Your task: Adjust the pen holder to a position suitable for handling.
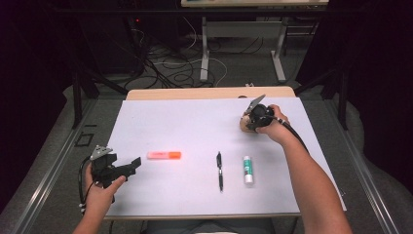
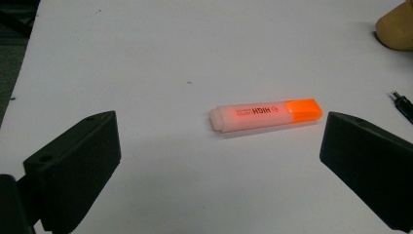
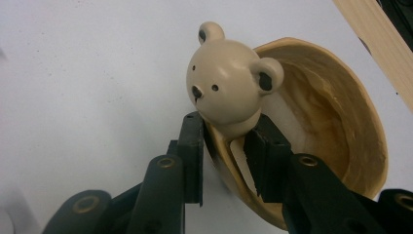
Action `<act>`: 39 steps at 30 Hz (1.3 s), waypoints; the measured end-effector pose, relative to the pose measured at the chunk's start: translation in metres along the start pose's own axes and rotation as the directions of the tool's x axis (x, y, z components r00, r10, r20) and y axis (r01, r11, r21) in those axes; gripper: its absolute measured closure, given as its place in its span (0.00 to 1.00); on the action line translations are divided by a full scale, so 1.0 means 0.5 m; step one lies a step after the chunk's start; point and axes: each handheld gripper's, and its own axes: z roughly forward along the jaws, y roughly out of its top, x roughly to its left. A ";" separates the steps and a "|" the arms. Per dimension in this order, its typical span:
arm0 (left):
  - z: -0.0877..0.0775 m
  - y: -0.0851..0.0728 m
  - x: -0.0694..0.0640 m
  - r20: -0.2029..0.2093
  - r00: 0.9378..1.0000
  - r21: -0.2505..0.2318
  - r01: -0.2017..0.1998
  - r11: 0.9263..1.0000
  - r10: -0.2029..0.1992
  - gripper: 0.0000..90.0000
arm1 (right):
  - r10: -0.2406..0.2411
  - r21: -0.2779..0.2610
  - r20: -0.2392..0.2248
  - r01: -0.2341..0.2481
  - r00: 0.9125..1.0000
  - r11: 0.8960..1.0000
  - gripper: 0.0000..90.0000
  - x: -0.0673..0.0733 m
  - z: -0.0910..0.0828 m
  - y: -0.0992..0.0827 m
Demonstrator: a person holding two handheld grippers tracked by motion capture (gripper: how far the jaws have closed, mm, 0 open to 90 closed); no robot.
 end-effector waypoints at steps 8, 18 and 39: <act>0.000 0.000 0.001 -0.003 1.000 -0.004 0.003 1.000 -0.003 0.02 | -0.019 0.002 0.002 0.019 1.000 1.000 0.78 0.003 -0.003 -0.001; -0.001 0.000 0.001 0.001 1.000 0.003 0.000 1.000 0.000 0.02 | -0.038 -0.025 0.006 0.039 0.999 0.999 0.78 0.017 -0.001 0.013; 0.002 -0.001 -0.001 -0.001 1.000 -0.002 -0.001 1.000 0.001 0.02 | -0.082 -0.090 -0.061 0.076 0.995 0.993 0.78 0.097 0.005 0.077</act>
